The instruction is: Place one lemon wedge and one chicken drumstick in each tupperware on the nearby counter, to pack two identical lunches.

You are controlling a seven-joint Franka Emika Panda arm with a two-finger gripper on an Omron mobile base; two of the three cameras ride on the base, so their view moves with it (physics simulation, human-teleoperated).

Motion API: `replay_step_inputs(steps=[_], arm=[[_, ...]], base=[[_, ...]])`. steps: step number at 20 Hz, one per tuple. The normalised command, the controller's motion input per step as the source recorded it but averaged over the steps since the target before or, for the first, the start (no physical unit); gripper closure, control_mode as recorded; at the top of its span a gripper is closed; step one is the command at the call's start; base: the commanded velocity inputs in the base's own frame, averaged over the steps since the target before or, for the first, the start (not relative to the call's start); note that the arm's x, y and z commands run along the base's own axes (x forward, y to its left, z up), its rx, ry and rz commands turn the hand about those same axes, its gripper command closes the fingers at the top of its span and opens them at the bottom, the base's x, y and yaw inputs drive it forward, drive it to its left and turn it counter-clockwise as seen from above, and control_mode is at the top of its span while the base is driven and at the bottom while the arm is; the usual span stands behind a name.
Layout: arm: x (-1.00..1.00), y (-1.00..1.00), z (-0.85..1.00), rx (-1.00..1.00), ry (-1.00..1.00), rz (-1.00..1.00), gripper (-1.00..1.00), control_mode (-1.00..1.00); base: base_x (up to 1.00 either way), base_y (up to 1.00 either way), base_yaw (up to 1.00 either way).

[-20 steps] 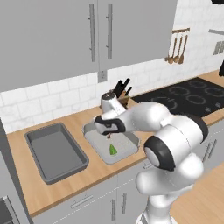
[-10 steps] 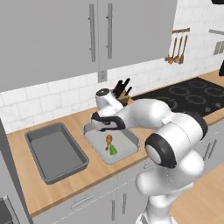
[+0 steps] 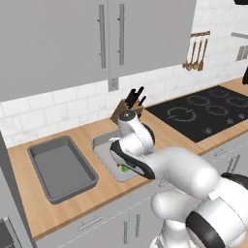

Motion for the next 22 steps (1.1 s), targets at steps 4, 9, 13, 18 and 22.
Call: replay_step_inputs(steps=[4,9,13,18,22], arm=[[-0.75,-0.12,0.00,0.05,0.00,0.00,-1.00,1.00],[0.00,0.00,0.00,0.00,0.00,0.00,-1.00,1.00],[0.00,0.00,0.00,0.00,0.00,0.00,-1.00,1.00],[0.00,0.00,0.00,0.00,0.00,0.00,-1.00,1.00],[0.00,0.00,0.00,0.00,0.00,0.00,-1.00,1.00]], base=[[-0.25,-0.01,0.01],[-1.00,-0.03,0.13],[-1.00,0.14,0.39],[-0.90,0.31,0.64],[-0.71,0.43,0.72]])
